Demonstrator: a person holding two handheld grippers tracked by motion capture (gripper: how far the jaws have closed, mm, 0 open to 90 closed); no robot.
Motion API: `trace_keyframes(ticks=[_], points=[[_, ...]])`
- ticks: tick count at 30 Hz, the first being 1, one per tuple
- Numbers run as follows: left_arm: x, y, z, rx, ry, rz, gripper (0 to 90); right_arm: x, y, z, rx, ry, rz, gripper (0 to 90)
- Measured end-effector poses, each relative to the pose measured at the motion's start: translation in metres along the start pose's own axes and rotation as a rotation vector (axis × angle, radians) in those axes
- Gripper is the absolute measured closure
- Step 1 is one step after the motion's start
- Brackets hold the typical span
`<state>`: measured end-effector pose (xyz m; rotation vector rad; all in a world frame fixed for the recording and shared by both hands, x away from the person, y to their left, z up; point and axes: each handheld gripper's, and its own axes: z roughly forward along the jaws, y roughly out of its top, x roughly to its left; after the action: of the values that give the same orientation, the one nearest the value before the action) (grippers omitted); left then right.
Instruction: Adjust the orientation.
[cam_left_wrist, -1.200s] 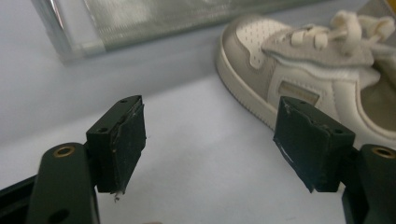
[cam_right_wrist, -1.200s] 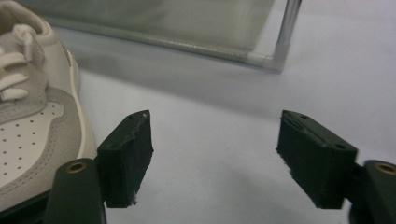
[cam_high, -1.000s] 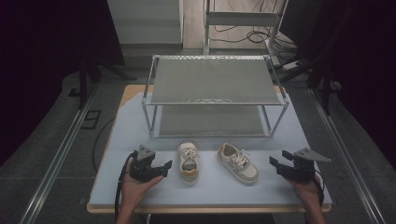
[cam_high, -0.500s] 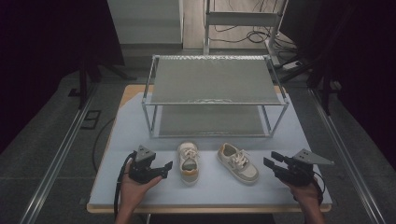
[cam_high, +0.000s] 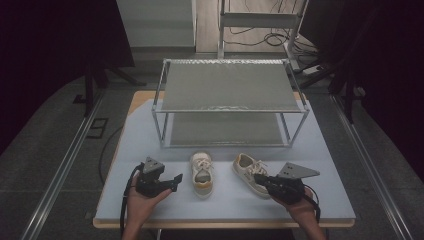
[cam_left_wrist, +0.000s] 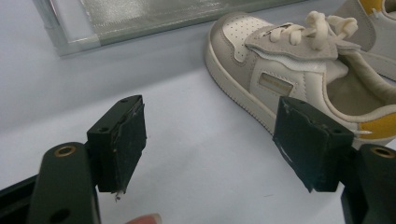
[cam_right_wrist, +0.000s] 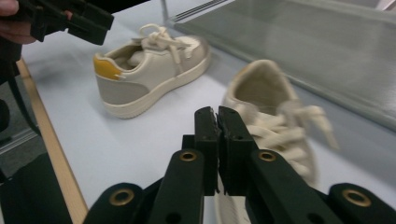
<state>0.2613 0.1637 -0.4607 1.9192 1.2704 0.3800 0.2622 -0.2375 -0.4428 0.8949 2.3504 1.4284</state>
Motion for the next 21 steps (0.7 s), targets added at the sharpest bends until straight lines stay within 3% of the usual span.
trace_keyframes(ticks=[8, 11, 21], points=[[-0.001, 0.000, -0.002, -0.005, -0.003, 0.000, 25.2, 0.017, 0.011, 0.026, 0.026, 0.050, -0.040, 89.3], [-0.001, 0.000, -0.002, -0.004, -0.007, -0.002, 25.3, 0.028, 0.016, 0.043, 0.043, 0.072, -0.066, 89.3], [0.001, -0.001, -0.005, -0.008, -0.012, -0.017, 25.4, 0.042, 0.015, 0.081, 0.103, 0.101, -0.093, 89.4]])
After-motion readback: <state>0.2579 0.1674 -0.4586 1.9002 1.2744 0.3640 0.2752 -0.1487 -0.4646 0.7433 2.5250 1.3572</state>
